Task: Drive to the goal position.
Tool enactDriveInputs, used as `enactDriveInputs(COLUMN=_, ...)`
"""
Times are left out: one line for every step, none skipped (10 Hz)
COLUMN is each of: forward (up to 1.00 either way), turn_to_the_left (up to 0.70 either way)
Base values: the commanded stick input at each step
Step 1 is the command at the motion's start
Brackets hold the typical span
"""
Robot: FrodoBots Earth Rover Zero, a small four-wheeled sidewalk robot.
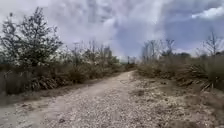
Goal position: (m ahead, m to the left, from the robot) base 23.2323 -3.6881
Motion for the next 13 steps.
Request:
enactDriveInputs(forward=0.50, turn_to_the_left=0.00)
enactDriveInputs(forward=0.50, turn_to_the_left=0.00)
enactDriveInputs(forward=0.50, turn_to_the_left=0.00)
enactDriveInputs(forward=0.50, turn_to_the_left=0.00)
enactDriveInputs(forward=0.50, turn_to_the_left=0.00)
enactDriveInputs(forward=0.50, turn_to_the_left=0.00)
enactDriveInputs(forward=0.50, turn_to_the_left=0.00)
enactDriveInputs(forward=0.50, turn_to_the_left=0.00)
enactDriveInputs(forward=0.50, turn_to_the_left=0.00)
enactDriveInputs(forward=0.50, turn_to_the_left=0.00)
enactDriveInputs(forward=0.50, turn_to_the_left=0.00)
enactDriveInputs(forward=0.50, turn_to_the_left=-0.06)
enactDriveInputs(forward=0.50, turn_to_the_left=-0.50)
